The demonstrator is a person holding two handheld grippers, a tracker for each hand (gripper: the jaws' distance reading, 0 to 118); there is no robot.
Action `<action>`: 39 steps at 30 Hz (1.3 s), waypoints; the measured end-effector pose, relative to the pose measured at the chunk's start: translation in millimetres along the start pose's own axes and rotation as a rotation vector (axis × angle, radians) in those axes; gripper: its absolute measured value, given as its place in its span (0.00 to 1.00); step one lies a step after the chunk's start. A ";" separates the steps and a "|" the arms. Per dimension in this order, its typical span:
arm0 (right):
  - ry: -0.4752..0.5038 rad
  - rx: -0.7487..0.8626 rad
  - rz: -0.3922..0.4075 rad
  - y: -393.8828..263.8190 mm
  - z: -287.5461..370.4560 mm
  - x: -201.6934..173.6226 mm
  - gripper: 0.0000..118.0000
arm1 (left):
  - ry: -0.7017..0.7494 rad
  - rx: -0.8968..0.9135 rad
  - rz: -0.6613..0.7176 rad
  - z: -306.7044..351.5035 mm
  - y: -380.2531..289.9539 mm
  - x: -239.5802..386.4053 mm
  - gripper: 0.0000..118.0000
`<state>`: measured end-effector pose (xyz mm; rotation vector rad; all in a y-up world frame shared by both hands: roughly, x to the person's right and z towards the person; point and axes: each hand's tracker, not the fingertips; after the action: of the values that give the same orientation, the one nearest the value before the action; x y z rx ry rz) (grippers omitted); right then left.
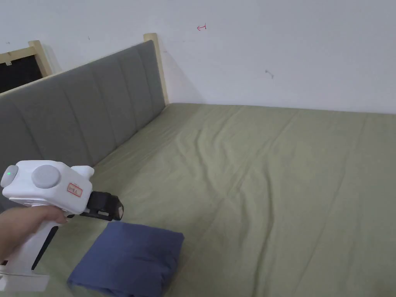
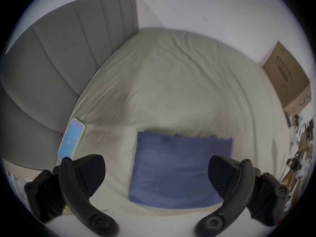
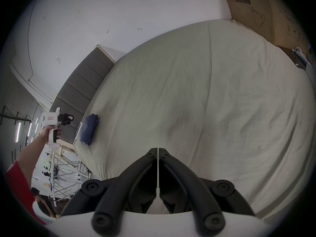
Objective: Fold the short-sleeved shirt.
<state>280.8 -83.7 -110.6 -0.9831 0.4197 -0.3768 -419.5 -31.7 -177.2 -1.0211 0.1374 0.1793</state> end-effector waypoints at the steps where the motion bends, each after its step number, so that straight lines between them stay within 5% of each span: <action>1: 0.011 0.006 -0.008 -0.1 1.9 0.9 0.03 | -0.029 0.014 0.016 3.6 -2.3 7.2 1.00; 6: 0.011 0.029 -0.005 -1.5 19.3 0.4 0.03 | -0.169 0.119 0.053 19.4 -34.7 73.4 1.00; 7: 0.010 0.035 0.001 -1.3 23.9 0.6 0.03 | -0.224 0.131 0.049 20.9 -44.9 90.2 0.93; 8: 0.006 0.041 0.006 -0.9 28.6 0.2 0.03 | -0.261 0.170 0.034 25.7 -58.5 114.6 0.77; 10: 0.000 0.057 0.011 0.9 39.9 1.3 0.03 | -0.320 0.250 -0.009 37.2 -81.9 160.2 0.01; 12: -0.002 0.099 0.002 2.0 55.3 1.7 0.03 | -0.317 0.309 -0.047 43.2 -102.1 194.4 0.01; 15: 0.056 0.152 -0.024 6.5 87.1 1.0 0.03 | -0.509 0.430 0.023 72.9 -122.5 241.0 0.01; 25: -0.022 0.726 0.193 -4.6 215.6 -53.4 0.03 | -0.316 0.988 -0.135 203.0 -164.4 353.6 0.01; 29: -0.128 1.012 0.344 -27.5 229.7 -68.2 0.03 | -0.211 1.151 -0.180 225.2 -190.0 382.6 0.01; 32: -0.298 1.123 0.436 -45.8 214.6 -70.6 0.03 | -0.074 1.219 -0.184 225.9 -210.7 401.7 0.01; 39: -0.439 1.033 0.460 -70.5 174.3 -49.3 0.03 | 0.003 1.180 -0.217 207.6 -241.3 417.9 0.01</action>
<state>317.7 29.3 43.0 0.0660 0.0065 0.0711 46.2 58.3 48.6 0.1442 0.1067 -0.1098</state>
